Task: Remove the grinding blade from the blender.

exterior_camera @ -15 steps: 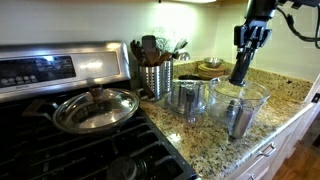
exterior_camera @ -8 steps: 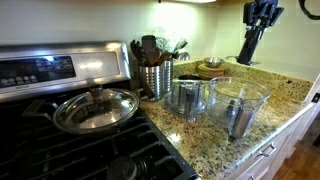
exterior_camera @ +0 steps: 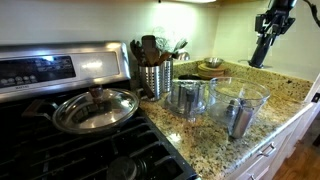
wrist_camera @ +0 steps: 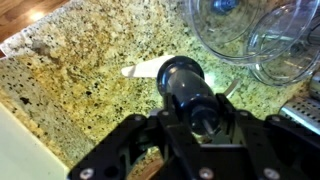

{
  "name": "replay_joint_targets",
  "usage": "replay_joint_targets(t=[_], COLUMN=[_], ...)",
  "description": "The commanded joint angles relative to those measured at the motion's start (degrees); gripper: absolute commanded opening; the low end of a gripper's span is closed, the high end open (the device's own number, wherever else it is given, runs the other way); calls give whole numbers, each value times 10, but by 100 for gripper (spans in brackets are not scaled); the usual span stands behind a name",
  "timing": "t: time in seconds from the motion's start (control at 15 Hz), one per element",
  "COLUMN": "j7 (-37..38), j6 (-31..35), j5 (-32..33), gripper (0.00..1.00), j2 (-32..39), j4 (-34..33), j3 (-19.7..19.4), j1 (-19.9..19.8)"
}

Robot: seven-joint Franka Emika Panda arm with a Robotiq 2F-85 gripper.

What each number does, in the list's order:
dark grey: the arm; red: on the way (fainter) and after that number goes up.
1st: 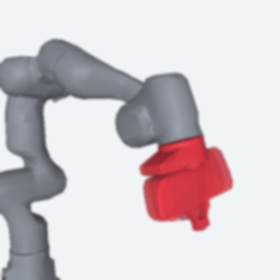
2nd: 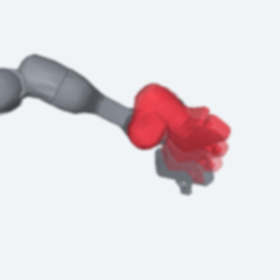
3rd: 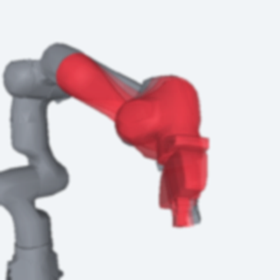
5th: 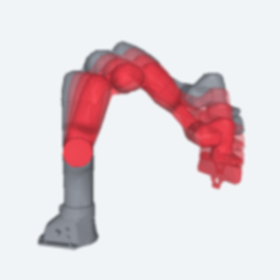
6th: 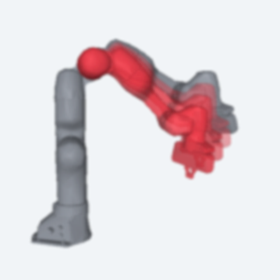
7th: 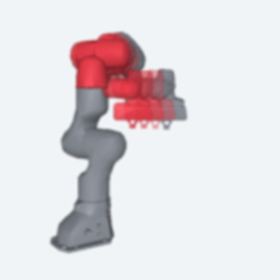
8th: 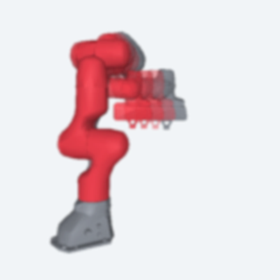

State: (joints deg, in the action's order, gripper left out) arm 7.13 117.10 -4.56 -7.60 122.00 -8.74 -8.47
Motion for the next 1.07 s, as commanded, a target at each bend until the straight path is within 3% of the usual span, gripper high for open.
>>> replay_joint_targets(t=[0.0, 0.47, 1.0], j7=[-5, -13, -40], j6=[37, 115, 154], j5=[-11, -42, -104], gripper=[19, 19, 19], j2=[43, 129, 197], j4=[-5, 7, 18], j3=[-14, -20, -14], j1=[-11, -19, -30])
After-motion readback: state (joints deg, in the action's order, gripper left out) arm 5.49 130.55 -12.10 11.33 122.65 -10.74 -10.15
